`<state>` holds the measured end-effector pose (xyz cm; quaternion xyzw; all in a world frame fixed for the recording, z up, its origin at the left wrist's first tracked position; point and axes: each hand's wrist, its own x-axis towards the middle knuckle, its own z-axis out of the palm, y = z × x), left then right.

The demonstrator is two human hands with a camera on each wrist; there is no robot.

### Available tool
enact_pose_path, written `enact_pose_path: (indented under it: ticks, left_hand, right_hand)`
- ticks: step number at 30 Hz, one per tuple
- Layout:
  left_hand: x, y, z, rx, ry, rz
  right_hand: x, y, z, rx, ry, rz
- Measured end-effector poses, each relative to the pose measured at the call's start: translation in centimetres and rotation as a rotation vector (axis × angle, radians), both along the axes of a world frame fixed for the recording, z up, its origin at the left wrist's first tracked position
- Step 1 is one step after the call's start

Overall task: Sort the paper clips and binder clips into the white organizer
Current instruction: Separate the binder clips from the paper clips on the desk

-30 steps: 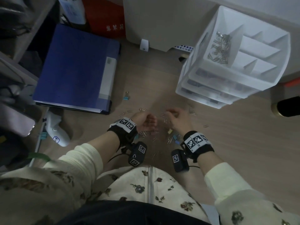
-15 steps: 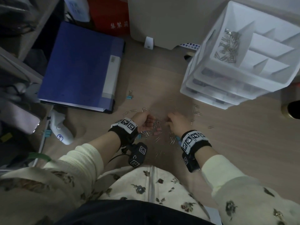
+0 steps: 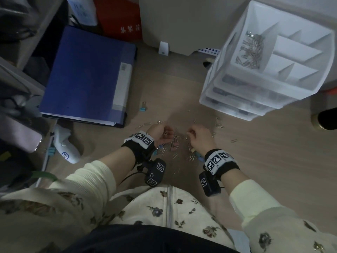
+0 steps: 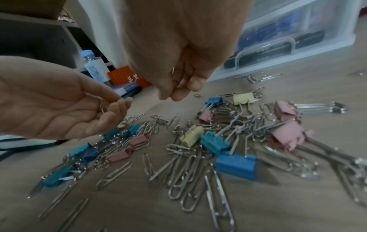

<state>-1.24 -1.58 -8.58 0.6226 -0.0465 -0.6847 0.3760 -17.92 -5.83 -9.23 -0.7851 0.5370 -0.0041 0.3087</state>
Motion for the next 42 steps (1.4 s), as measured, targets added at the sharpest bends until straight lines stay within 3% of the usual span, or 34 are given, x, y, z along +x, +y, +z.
enact_pose_path:
  ticks: [6, 23, 27, 32, 36, 39, 42]
  left_hand:
    - [0.8, 0.2, -0.3, -0.020, 0.045, 0.152]
    - [0.6, 0.2, -0.3, -0.036, 0.059, 0.168]
    - [0.5, 0.0, -0.3, -0.043, 0.068, 0.158]
    - [0.1, -0.4, -0.2, -0.042, 0.076, 0.123]
    - [-0.3, -0.5, 0.1, -0.055, 0.147, 0.109]
    - [-0.1, -0.5, 0.4, -0.053, 0.184, 0.108]
    - [0.7, -0.2, 0.4, -0.034, 0.143, 0.119]
  right_hand:
    - [-0.1, 0.1, -0.3, 0.051, 0.312, 0.086]
    - [2.0, 0.8, 1.1, -0.019, 0.453, 0.345]
    - [1.6, 0.6, 1.6, 0.043, 0.374, 0.224]
    - [1.8, -0.3, 2.8, 0.080, -0.051, -0.112]
    - [3.1, 0.1, 3.8, 0.179, -0.281, -0.106]
    - [3.1, 0.2, 3.0, 0.138, -0.330, -0.190]
    - [2.4, -0.2, 1.6, 0.106, -0.193, -0.215]
